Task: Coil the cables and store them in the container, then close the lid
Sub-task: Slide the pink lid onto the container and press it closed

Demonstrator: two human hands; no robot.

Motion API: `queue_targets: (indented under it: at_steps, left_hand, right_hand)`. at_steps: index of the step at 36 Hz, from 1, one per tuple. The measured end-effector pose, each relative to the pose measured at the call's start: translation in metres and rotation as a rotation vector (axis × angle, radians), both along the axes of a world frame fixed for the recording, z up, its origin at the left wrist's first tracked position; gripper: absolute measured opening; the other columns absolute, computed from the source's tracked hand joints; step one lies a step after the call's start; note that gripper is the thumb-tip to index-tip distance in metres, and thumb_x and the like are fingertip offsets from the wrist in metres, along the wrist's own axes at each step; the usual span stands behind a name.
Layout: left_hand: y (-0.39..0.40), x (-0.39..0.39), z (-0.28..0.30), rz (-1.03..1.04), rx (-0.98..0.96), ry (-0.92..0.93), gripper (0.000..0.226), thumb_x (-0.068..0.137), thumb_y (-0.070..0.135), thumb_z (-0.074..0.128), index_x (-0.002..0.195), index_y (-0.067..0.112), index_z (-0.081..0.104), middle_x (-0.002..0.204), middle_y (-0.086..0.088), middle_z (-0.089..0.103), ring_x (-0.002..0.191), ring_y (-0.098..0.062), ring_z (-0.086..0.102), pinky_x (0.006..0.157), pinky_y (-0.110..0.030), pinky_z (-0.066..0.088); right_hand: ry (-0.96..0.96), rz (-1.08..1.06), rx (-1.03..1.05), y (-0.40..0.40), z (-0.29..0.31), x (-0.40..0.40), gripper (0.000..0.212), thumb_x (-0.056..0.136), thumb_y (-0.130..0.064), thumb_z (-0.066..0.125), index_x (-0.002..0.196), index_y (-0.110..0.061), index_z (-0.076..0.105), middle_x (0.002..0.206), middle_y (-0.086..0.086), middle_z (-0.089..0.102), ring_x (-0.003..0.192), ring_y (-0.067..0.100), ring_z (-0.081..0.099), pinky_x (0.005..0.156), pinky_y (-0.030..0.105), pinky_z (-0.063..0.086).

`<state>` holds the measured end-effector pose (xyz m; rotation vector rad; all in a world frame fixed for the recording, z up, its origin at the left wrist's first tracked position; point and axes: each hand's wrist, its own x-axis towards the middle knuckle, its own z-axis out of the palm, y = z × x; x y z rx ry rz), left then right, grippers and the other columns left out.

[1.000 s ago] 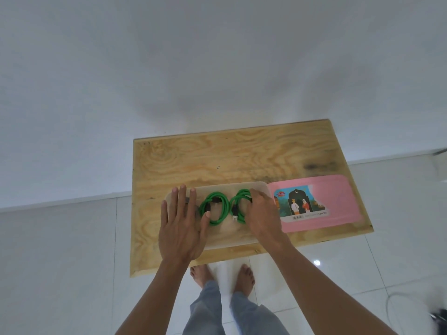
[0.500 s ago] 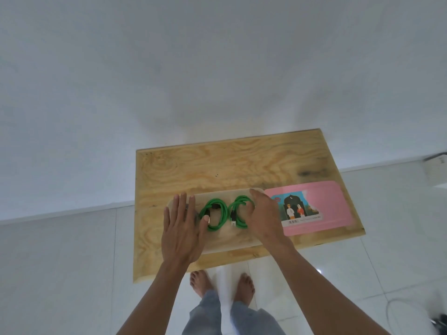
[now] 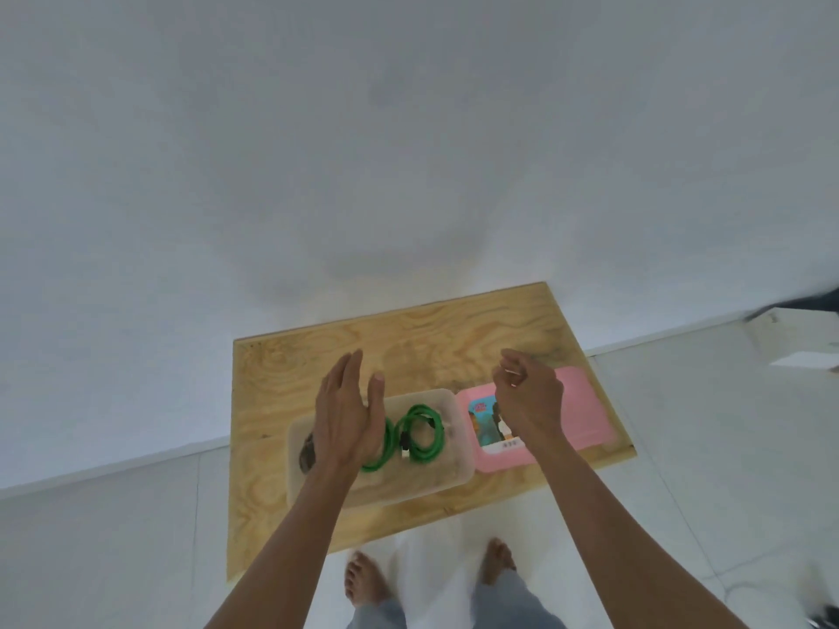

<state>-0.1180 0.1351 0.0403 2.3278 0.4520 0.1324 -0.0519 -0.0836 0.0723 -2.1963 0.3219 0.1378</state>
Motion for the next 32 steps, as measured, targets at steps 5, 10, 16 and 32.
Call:
queue_targets:
  at_steps: [5,10,16,32]
  left_hand:
    - [-0.054,0.032,0.009,-0.036,-0.003,-0.062,0.054,0.104,0.039,0.045,0.149,0.009,0.044,0.151,-0.015,0.049,0.139,-0.032,0.042,0.112,-0.049,0.039]
    - [-0.132,0.063,0.012,-0.043,-0.031,-0.087,0.050,0.103,0.029,0.052,0.147,0.006,0.046,0.147,-0.016,0.050,0.137,-0.033,0.044,0.111,-0.048,0.040]
    - [-0.216,0.081,-0.007,-0.034,-0.038,0.051,0.052,0.100,0.027,0.055,0.148,0.009,0.044,0.150,-0.013,0.047,0.137,-0.032,0.044,0.109,-0.048,0.042]
    - [-0.238,0.071,-0.106,0.144,0.179,0.552,0.090,0.088,0.053,0.068,0.156,0.012,0.025,0.162,-0.025,0.017,0.151,-0.041,0.011,0.123,-0.051,0.015]
  right_hand:
    - [0.013,-0.004,0.044,-0.045,-0.002,0.018,0.028,0.094,-0.014,0.062,0.122,-0.015,0.067,0.114,0.001,0.070,0.089,0.013,0.066,0.083,0.020,0.046]
    - [0.036,0.035,0.056,-0.104,-0.009,0.039,0.029,0.094,-0.010,0.060,0.122,-0.017,0.066,0.116,0.002,0.069,0.087,0.012,0.065,0.082,0.017,0.042]
    - [0.080,0.114,-0.006,-0.169,-0.030,0.069,0.030,0.095,-0.010,0.059,0.123,-0.016,0.065,0.118,0.002,0.069,0.087,0.012,0.064,0.076,0.010,0.038]
    - [0.290,0.340,-0.258,-0.205,-0.117,0.079,0.058,0.095,-0.028,0.061,0.149,-0.021,0.041,0.151,0.002,0.041,0.137,0.025,0.037,0.106,0.039,0.045]
